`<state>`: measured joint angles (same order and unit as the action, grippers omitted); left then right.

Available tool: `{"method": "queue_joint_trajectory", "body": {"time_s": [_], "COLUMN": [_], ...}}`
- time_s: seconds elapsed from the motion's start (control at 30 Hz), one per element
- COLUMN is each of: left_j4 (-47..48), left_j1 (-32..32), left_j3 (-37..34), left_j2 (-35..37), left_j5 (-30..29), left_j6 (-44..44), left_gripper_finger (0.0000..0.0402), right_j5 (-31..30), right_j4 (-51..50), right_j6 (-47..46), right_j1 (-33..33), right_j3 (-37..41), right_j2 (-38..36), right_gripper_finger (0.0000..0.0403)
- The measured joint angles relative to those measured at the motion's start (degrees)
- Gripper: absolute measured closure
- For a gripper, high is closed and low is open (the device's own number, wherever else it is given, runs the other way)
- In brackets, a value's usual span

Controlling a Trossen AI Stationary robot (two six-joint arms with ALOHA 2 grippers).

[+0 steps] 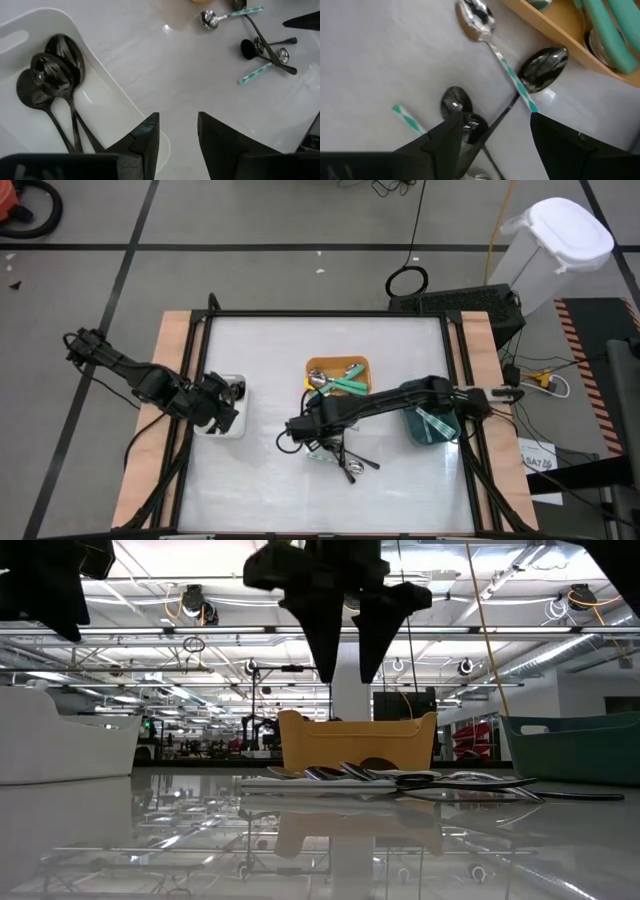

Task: Sort silverware by color (type)
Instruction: Put the black spoon into the white bin

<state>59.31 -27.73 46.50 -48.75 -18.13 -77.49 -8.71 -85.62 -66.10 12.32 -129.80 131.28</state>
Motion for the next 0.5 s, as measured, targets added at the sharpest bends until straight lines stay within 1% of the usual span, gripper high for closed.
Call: {"method": "queue_joint_trajectory", "body": {"time_s": [0.1,0.23,0.4,0.5], "left_j4": [0.0,0.0,0.4,0.4], "left_j1": [-1.0,-1.7,-2.1,-2.0], "left_j3": [0.0,0.0,0.0,0.0], "left_j2": [0.0,0.0,0.0,0.0], "left_j5": [0.0,0.0,0.0,0.0], "left_j6": [-0.2,-0.2,1.2,1.9], "left_gripper_finger": [0.0268,0.0268,0.0268,0.0268], "right_j5": [-0.1,0.3,3.0,2.8], "right_j4": [2.3,4.6,17.0,20.8], "right_j6": [-0.6,-3.6,-9.3,-14.7], "right_j1": [-0.2,-0.2,1.0,1.6], "right_j3": [2.4,9.2,19.7,25.7], "right_j2": [-0.5,-1.4,-5.9,-8.8], "right_gripper_finger": [0.0177,0.0177,0.0177,0.0177]}}
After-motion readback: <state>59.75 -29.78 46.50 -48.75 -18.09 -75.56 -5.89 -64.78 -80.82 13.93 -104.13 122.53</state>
